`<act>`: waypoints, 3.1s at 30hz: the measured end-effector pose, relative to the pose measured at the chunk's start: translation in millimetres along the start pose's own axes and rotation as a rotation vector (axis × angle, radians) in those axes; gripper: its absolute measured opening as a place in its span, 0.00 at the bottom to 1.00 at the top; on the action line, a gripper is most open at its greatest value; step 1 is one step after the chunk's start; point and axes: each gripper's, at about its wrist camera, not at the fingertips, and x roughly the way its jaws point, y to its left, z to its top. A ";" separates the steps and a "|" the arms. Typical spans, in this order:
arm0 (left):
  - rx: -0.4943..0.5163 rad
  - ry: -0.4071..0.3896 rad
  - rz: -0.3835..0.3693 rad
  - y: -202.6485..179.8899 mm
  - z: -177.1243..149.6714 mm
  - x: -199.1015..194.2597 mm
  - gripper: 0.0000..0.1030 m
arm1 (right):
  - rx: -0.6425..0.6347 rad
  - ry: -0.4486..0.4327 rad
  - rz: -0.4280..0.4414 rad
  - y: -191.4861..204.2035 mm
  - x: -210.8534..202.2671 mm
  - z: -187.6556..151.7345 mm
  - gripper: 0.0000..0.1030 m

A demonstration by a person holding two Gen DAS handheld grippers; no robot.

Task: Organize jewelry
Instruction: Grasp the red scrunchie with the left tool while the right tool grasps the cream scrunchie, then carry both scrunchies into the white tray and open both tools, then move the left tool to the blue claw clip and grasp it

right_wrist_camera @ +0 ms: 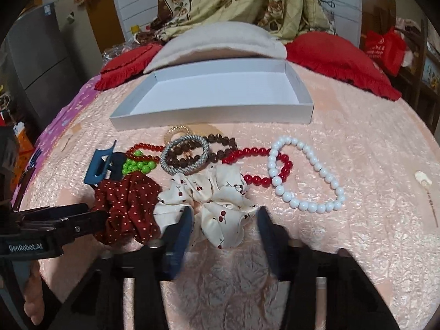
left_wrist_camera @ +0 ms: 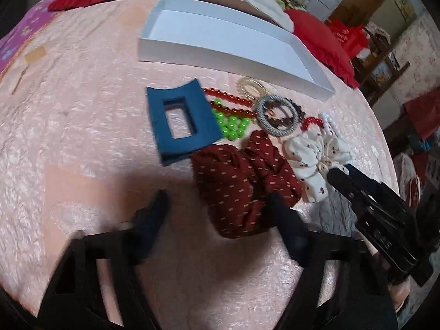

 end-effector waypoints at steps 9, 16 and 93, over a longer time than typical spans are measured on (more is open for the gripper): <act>0.036 -0.036 -0.013 -10.1 -6.6 -22.6 0.08 | 0.037 -0.018 0.027 -4.9 -10.0 -0.9 0.07; 0.107 -0.130 -0.043 -15.6 -3.0 -80.2 0.08 | 0.022 -0.088 0.055 1.2 -45.3 13.0 0.06; -0.073 -0.185 0.276 48.0 -16.0 -81.0 0.46 | 0.182 0.003 0.027 -37.4 -41.2 -16.1 0.43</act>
